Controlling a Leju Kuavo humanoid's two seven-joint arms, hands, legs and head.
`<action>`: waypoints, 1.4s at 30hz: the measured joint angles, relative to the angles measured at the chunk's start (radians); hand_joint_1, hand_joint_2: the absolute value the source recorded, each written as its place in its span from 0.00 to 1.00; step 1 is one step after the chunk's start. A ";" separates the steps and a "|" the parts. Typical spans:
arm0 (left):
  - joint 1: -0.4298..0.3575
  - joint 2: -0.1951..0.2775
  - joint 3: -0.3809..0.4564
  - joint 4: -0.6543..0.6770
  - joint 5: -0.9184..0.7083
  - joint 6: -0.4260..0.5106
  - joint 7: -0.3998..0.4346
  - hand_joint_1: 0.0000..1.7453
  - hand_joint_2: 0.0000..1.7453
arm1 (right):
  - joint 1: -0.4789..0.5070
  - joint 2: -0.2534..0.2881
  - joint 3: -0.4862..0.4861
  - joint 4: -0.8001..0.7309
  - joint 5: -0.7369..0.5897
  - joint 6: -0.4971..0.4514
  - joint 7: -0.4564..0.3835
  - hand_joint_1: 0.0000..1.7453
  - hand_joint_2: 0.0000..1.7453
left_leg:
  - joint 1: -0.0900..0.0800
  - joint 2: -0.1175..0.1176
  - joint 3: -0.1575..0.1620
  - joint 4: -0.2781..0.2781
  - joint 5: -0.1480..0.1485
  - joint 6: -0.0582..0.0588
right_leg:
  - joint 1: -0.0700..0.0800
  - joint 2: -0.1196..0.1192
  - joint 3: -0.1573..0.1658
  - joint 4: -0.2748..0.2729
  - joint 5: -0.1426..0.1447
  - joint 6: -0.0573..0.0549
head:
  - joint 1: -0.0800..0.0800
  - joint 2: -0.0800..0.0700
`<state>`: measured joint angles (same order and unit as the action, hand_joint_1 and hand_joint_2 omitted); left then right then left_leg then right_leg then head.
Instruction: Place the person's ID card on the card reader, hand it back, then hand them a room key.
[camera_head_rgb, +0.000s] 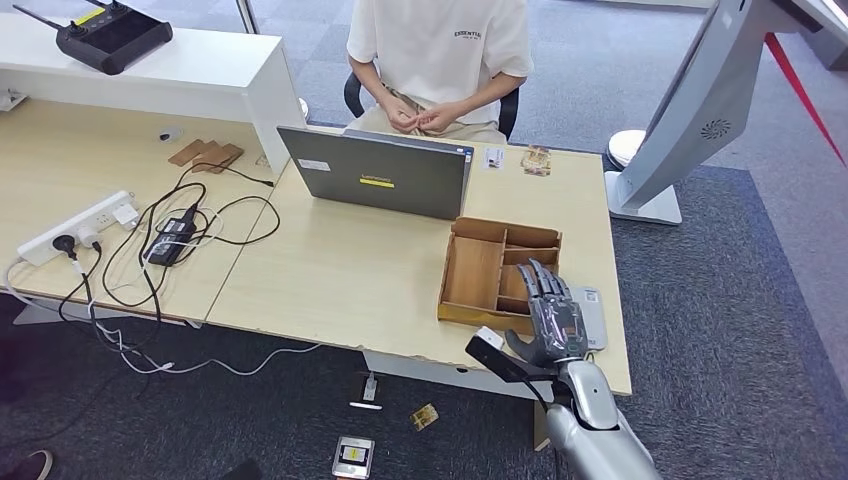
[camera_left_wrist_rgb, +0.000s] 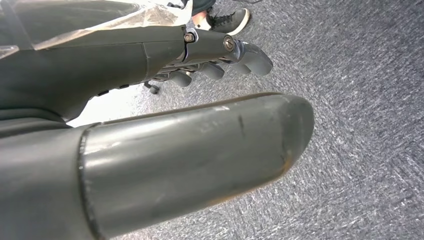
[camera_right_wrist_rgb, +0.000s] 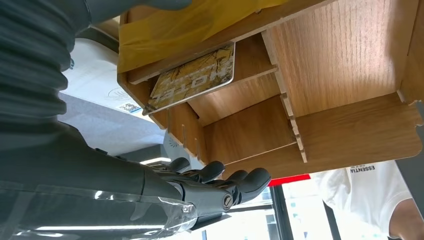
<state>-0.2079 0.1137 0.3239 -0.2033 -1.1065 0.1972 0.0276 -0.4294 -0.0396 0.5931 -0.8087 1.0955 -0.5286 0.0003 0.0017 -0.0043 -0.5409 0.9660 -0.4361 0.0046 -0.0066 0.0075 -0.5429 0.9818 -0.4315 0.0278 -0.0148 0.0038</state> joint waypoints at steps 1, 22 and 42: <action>0.000 0.000 0.000 0.000 0.000 0.000 0.000 0.00 0.00 | 0.000 0.000 0.000 0.000 -0.002 -0.001 -0.001 0.52 1.00 | 0.000 0.000 0.000 0.000 0.000 0.000 | 0.000 0.000 0.000 0.000 0.000 0.000 | 0.000 0.000; -0.004 0.000 0.000 0.000 -0.015 0.000 -0.001 0.00 0.00 | 0.006 -0.006 -0.009 0.000 -0.035 -0.016 -0.014 1.00 1.00 | 0.000 0.000 0.000 0.000 0.000 0.000 | 0.000 0.000 0.000 0.000 0.000 0.000 | 0.000 0.000; -0.005 0.000 0.000 0.000 -0.014 0.000 -0.001 0.00 0.00 | 0.019 -0.009 -0.012 -0.023 -0.058 -0.050 -0.017 1.00 1.00 | 0.000 0.000 0.000 0.000 0.000 0.000 | 0.000 0.000 0.000 0.000 0.000 0.000 | 0.000 0.000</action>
<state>-0.2133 0.1137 0.3239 -0.2033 -1.1208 0.1968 0.0262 -0.4105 -0.0490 0.5815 -0.8313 1.0378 -0.5791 -0.0171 0.0017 -0.0042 -0.5407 0.9661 -0.4361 0.0046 -0.0067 0.0075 -0.5429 0.9819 -0.4315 0.0278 -0.0149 0.0038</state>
